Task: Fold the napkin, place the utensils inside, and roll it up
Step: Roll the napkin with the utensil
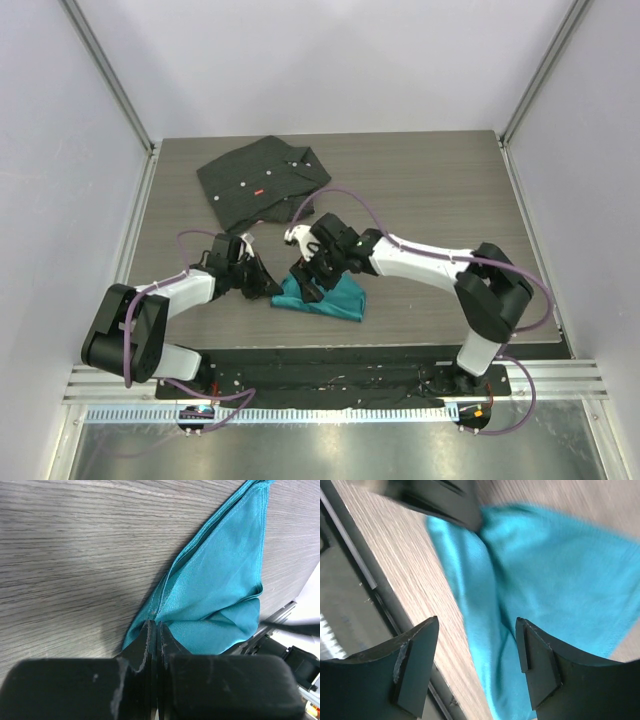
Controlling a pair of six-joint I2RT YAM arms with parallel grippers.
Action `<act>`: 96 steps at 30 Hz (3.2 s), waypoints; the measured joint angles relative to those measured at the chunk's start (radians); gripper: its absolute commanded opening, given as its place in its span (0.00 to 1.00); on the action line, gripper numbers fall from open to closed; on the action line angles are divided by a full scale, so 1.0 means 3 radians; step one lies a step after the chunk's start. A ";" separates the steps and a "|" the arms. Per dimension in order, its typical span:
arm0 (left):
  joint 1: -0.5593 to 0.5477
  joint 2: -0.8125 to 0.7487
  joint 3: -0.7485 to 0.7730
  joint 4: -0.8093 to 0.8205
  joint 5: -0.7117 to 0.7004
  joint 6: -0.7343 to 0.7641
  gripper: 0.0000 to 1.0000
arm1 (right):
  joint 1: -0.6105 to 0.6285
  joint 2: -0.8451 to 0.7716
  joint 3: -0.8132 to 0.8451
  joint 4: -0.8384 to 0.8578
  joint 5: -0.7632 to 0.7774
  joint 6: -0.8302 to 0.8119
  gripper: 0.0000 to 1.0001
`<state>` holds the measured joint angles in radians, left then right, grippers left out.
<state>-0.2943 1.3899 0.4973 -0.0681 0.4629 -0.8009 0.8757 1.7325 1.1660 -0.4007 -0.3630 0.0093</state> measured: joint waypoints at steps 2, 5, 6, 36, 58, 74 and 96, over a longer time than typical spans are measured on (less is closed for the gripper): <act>0.0000 0.0000 0.0003 -0.0008 -0.0008 0.0000 0.00 | 0.0212 -0.0149 -0.0045 0.0083 0.0296 -0.0092 0.71; -0.0001 0.0003 0.0014 -0.0028 -0.0020 0.0000 0.00 | 0.0516 -0.0258 -0.0109 0.0186 0.0739 -0.0231 0.72; -0.0001 0.0005 0.0017 -0.0034 -0.0023 0.0000 0.00 | 0.0631 -0.0254 -0.0128 0.0220 0.0904 -0.0295 0.72; 0.0089 -0.0467 0.0381 -0.0603 -0.0858 0.0167 0.86 | 0.0191 0.0656 0.0338 -0.0156 0.0071 -0.0303 0.31; 0.0093 -0.0802 -0.0179 -0.0164 -0.0367 0.0136 0.59 | -0.0172 0.1277 0.0931 -0.0741 -0.1020 0.0159 0.30; 0.0093 -0.0376 -0.0245 0.0134 -0.0169 0.0034 0.01 | -0.0183 0.1308 0.1015 -0.0815 -0.1067 0.0285 0.53; 0.0094 0.0006 0.0107 -0.0167 -0.0168 0.0098 0.00 | 0.0131 -0.0150 0.0181 -0.0004 0.0268 -0.0169 0.73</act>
<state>-0.2661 1.3918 0.5293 -0.1181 0.4126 -0.7715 0.9150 1.6875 1.2201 -0.4019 -0.2825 -0.0414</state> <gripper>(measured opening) 0.030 0.727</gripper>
